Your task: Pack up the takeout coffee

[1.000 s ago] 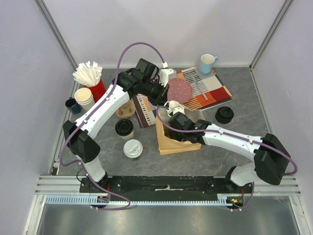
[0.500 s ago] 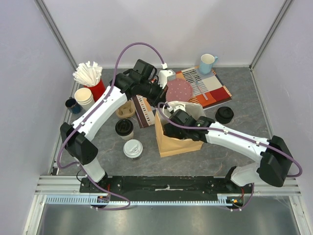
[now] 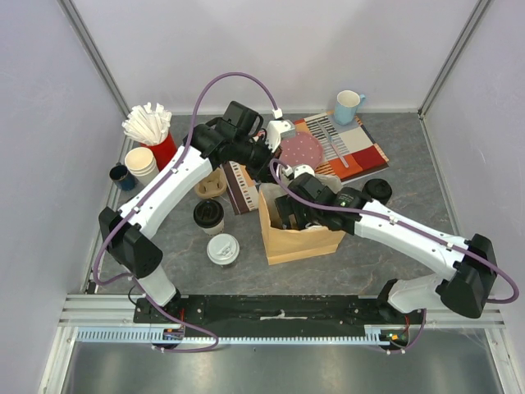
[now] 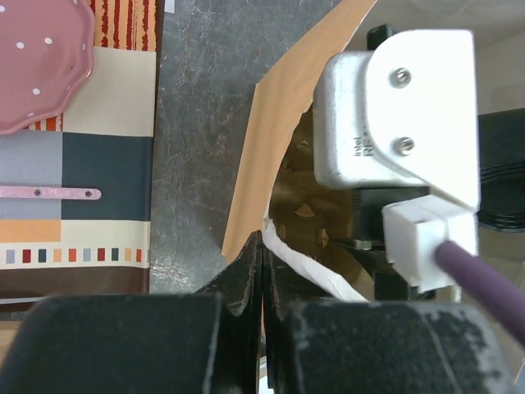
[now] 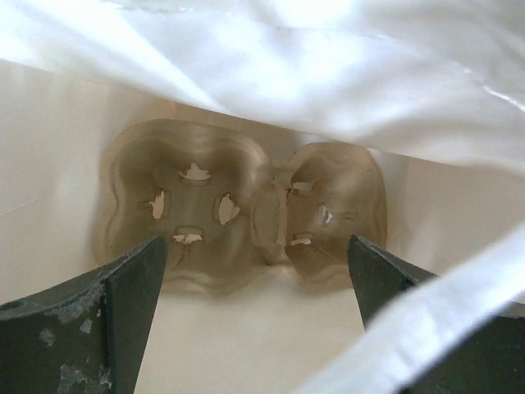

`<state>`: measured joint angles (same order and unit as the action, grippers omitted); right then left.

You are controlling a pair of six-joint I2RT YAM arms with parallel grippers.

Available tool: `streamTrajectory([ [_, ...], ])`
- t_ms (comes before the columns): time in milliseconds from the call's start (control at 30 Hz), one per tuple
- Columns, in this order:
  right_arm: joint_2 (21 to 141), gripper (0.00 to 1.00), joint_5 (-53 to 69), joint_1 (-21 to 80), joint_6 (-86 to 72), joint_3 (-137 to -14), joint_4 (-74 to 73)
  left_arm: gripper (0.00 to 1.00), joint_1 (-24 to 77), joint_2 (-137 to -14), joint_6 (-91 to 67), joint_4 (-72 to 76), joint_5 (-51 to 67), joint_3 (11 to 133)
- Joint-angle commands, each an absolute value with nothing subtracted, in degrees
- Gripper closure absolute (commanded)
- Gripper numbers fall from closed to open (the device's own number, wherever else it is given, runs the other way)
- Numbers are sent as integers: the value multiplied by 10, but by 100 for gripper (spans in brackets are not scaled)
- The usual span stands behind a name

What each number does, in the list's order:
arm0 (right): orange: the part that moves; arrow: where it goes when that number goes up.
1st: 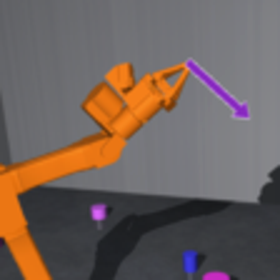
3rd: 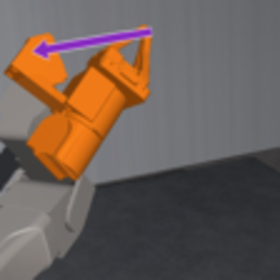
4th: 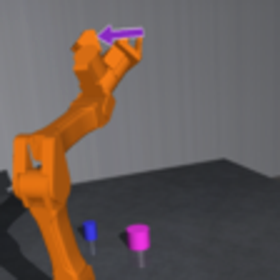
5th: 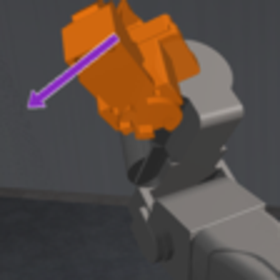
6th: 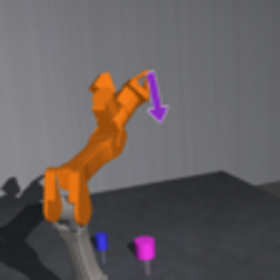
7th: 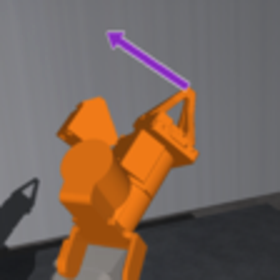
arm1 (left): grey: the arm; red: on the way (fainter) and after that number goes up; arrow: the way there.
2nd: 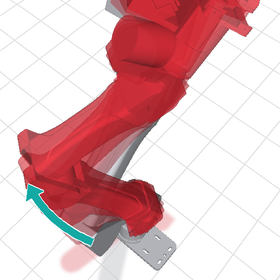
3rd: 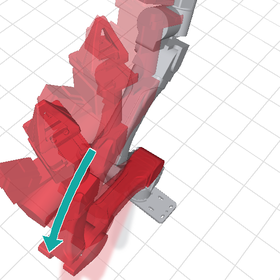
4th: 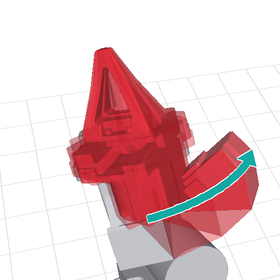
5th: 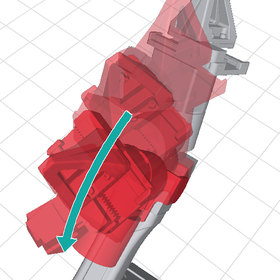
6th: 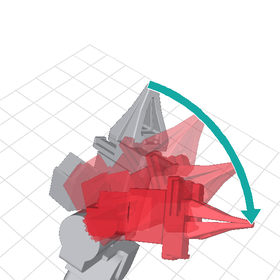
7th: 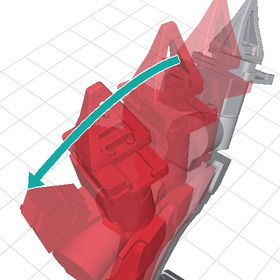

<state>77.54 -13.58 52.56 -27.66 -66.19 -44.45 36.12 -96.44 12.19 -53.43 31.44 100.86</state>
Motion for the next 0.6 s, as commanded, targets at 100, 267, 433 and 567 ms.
streamTrajectory([
  [100, 737, 2, -156, 527, -273, -724, -492, 98, 364, -947, 157, -548, 295, 1012],
  [267, 706, 2, -173, 526, -275, -738, -506, 98, 364, -948, 160, -548, 286, 1016],
  [433, 685, 2, -163, 527, -262, -754, -525, 98, 363, -944, 163, -548, 280, 1016],
  [567, 668, 2, -133, 527, -243, -784, -534, 98, 364, -944, 166, -548, 274, 1014],
])
